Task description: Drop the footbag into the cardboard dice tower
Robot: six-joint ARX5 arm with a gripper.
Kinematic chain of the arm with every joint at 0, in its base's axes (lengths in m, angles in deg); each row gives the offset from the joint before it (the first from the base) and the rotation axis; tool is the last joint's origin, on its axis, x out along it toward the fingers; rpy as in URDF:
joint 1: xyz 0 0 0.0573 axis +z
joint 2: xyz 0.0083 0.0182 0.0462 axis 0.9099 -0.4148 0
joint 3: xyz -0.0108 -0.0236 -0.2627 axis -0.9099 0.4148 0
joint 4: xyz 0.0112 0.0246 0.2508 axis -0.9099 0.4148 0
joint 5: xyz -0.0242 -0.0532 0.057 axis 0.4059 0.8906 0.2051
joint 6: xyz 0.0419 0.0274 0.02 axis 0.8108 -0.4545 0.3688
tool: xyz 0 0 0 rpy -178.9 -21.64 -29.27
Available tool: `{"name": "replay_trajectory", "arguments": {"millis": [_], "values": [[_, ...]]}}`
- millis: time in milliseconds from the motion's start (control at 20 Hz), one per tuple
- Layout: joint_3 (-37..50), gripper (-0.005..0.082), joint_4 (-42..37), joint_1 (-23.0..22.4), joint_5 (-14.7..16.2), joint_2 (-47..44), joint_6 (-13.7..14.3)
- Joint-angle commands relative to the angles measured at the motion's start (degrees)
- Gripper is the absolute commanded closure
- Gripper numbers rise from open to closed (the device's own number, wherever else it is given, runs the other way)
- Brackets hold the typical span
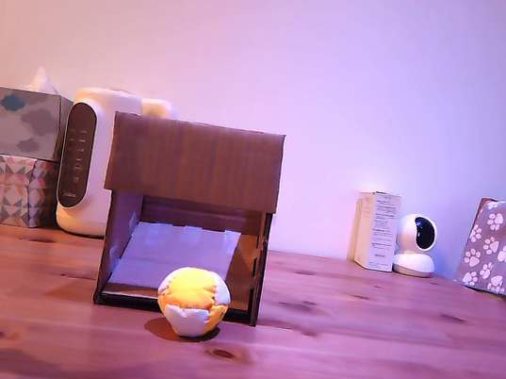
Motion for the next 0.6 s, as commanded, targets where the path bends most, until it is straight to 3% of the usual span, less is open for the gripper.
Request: {"name": "replay_trajectory", "arguments": {"millis": [0, 300, 550], "values": [[0.9, 0.0788, -4.0, 0.0, -0.2, 0.1, 1.0], [0.9, 0.0788, -5.0, -0.1, -0.2, 0.1, 0.0], [0.9, 0.0789, -14.8, -3.2, 3.8, -1.9, -5.6]]}}
